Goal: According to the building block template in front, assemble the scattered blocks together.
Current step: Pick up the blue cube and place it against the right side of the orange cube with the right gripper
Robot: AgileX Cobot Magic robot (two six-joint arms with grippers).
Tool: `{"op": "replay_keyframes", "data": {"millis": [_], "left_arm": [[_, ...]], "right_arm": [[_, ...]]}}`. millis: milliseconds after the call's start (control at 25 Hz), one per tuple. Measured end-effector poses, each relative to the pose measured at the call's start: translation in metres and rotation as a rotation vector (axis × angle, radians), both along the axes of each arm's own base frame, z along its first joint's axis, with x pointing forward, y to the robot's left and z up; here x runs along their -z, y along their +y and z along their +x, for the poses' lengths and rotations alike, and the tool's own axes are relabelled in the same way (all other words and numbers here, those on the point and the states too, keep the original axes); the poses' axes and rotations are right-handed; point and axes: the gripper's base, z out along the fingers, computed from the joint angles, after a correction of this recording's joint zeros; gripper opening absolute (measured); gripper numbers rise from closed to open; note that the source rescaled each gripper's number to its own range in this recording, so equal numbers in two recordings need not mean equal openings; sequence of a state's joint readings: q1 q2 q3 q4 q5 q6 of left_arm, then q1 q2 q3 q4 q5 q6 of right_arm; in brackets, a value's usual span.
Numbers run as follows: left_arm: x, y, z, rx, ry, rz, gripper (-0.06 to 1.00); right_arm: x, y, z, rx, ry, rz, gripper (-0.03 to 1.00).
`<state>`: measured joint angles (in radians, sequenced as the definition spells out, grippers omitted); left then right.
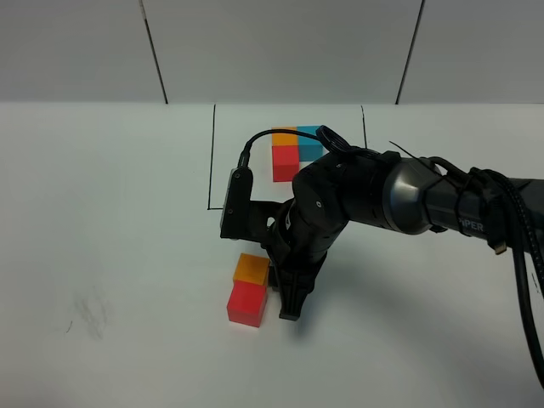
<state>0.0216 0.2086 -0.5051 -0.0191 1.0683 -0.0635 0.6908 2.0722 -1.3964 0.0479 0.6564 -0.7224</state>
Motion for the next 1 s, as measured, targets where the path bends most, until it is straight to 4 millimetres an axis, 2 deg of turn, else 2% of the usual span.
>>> {"op": "replay_keyframes", "data": {"millis": [360,640,1000], "left_arm": [[0.0,0.0,0.0,0.0,0.0,0.0,0.01],[0.0,0.0,0.0,0.0,0.0,0.001,0.01],[0.0,0.0,0.0,0.0,0.0,0.001,0.01]], "right_arm": [[0.007,0.001,0.0,0.009,0.02,0.001,0.59],[0.021,0.002,-0.001,0.023,0.058,-0.006,0.59],[0.022,0.003,0.0,0.035,0.055,0.001,0.59]]}}
